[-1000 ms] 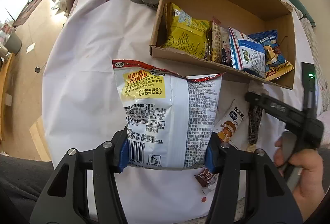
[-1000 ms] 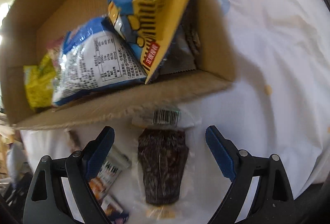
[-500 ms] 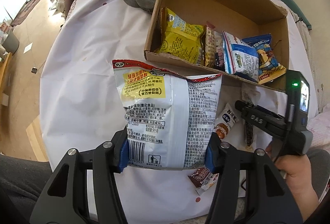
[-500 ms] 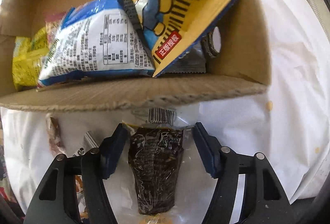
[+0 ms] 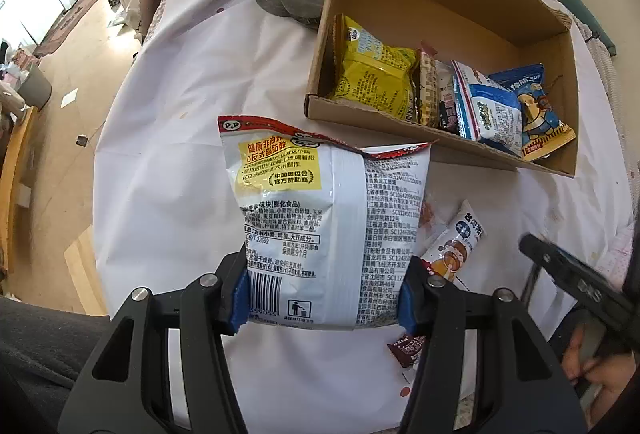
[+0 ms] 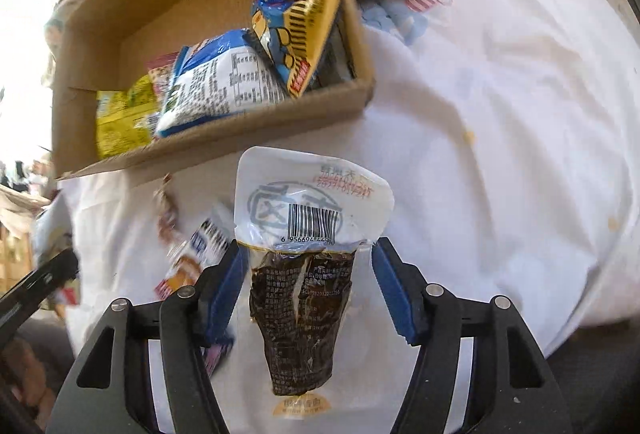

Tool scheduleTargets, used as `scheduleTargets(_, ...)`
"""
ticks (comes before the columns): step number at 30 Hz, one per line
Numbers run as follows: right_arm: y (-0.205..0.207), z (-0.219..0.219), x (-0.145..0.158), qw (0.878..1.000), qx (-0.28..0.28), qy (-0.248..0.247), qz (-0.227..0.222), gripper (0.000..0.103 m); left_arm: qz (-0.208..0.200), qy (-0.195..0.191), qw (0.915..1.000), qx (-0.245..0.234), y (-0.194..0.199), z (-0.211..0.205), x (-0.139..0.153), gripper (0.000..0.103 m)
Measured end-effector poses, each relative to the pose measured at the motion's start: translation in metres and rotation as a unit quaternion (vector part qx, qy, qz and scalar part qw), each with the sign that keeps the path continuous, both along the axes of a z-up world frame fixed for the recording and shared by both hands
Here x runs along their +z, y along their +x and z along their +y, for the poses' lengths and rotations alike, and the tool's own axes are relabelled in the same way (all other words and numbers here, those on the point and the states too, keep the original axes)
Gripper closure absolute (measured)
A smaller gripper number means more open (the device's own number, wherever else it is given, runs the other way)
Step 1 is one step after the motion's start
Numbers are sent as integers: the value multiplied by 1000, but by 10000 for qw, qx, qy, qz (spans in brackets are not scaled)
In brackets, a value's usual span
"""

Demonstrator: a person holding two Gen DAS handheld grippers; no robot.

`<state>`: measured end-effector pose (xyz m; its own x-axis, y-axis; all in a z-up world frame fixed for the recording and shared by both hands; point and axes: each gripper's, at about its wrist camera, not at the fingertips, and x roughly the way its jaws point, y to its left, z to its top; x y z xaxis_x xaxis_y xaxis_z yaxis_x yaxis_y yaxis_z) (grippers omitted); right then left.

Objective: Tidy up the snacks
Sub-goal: 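Grasp the dark jerky pack with the right gripper and lift it, then carry the white chip bag over the box while the right gripper carries the jerky pack there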

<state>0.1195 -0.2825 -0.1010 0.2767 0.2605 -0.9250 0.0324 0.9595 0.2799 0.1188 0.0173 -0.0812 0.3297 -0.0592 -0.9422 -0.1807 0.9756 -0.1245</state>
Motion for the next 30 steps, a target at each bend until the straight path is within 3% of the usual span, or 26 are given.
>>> scheduleTargets(5, -22, -4, 34, 9985, 17, 427, -356, 37, -155, 105, 9998, -14, -3, 0, 6, 51)
scheduleTargets(10, -38, -7, 58, 9874, 151, 1350, -809, 44, -533, 167, 9983, 134, -8, 9, 23, 51)
scheduleTargets(11, -39, -6, 63, 9849, 183, 1415, -982, 48, -627, 186, 9977, 160, -9, 11, 28, 51)
scheduleTargets(13, -43, -2, 76, 9822, 285, 1358, -1265, 69, -814, 247, 9962, 209, -9, 13, 36, 51)
scheduleTargets(16, -32, 0, 67, 9851, 301, 1264, -1122, 86, -892, 348, 9952, 219, -5, 13, 39, 51)
scheduleTargets(19, -22, 5, 44, 9843, 34, 1570, -805, 86, -847, 355, 9954, 281, -5, 17, 37, 51)
scheduleTargets(22, -26, -8, 36, 9865, -334, 1461, -660, 85, -742, 217, 9964, 336, -6, 21, 32, 51)
scheduleTargets(25, -23, -16, 26, 9876, -666, 1354, -423, 81, -646, 104, 9971, 385, -7, 24, 28, 51)
scheduleTargets(27, -19, -13, 19, 9886, -719, 1307, -220, 73, -633, 9, 9971, 425, -6, 26, 29, 51)
scheduleTargets(29, -14, -12, 9, 9851, -861, 1491, 34, 31, -642, -92, 9968, 464, -6, 26, 31, 51)
scheduleTargets(30, -12, -13, 5, 9813, -960, 1667, 112, 28, -645, -119, 9967, 470, -6, 26, 31, 51)
